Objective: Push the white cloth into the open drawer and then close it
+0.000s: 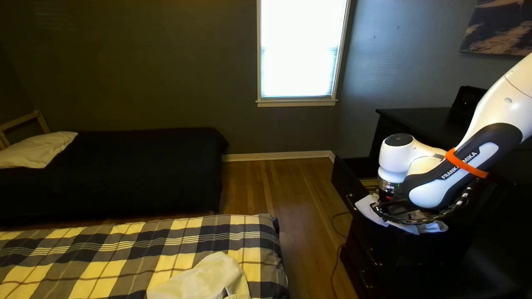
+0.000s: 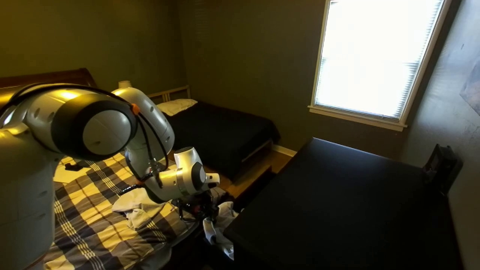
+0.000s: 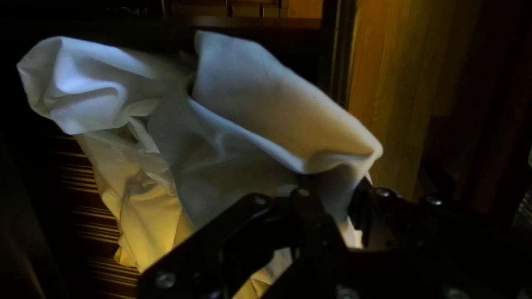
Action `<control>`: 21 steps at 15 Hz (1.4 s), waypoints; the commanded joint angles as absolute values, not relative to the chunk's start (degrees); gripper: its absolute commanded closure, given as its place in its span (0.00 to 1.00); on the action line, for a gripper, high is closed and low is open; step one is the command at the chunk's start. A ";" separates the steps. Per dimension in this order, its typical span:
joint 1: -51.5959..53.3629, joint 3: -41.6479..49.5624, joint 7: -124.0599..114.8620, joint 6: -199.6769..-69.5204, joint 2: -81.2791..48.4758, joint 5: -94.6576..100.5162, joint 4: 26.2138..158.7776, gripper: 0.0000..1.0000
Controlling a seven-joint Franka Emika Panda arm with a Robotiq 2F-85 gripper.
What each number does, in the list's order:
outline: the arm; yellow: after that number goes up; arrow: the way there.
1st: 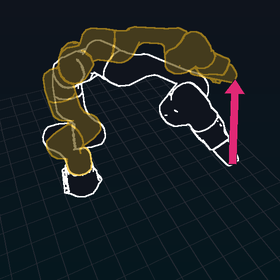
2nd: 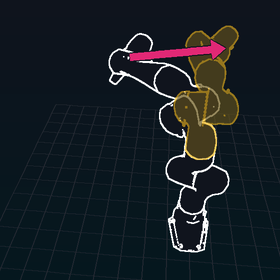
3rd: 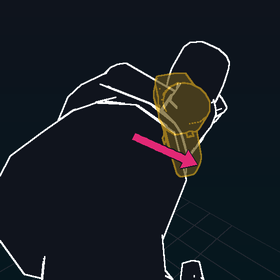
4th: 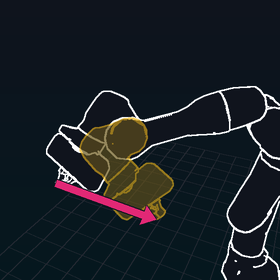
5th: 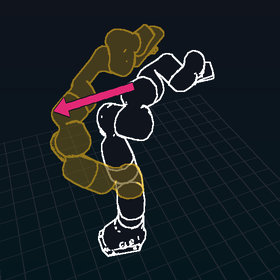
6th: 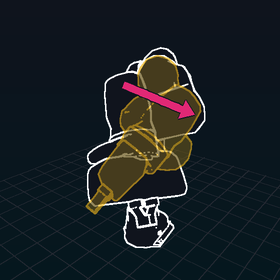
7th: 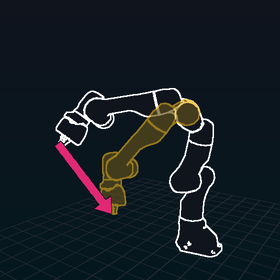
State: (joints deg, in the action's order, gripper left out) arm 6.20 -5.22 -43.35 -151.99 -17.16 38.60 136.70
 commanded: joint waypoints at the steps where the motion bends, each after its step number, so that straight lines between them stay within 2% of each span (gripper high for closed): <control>1: 8.35 -3.45 -40.18 -151.23 -14.09 32.85 137.52 0.95; 10: 9.08 -2.78 -34.48 -149.75 -10.70 23.27 137.02 0.95; 11: 8.95 -2.97 -33.69 -149.36 -10.88 22.08 136.98 0.89; 12: 8.95 -3.03 -33.00 -149.15 -11.16 21.22 136.88 0.54; 13: 9.11 -2.89 -32.88 -148.69 -11.35 20.91 136.73 0.58; 14: 9.24 -2.82 -32.57 -148.23 -11.59 20.63 136.59 0.57; 16: 9.64 -2.47 -33.15 -147.32 -12.15 21.31 136.33 0.44; 18: 9.75 -2.39 -33.11 -146.45 -12.58 21.44 136.20 0.38; 20: 9.83 -2.36 -32.97 -145.97 -13.18 21.26 135.98 0.41; 21: 9.90 -2.30 -32.93 -145.82 -13.60 21.37 135.89 0.48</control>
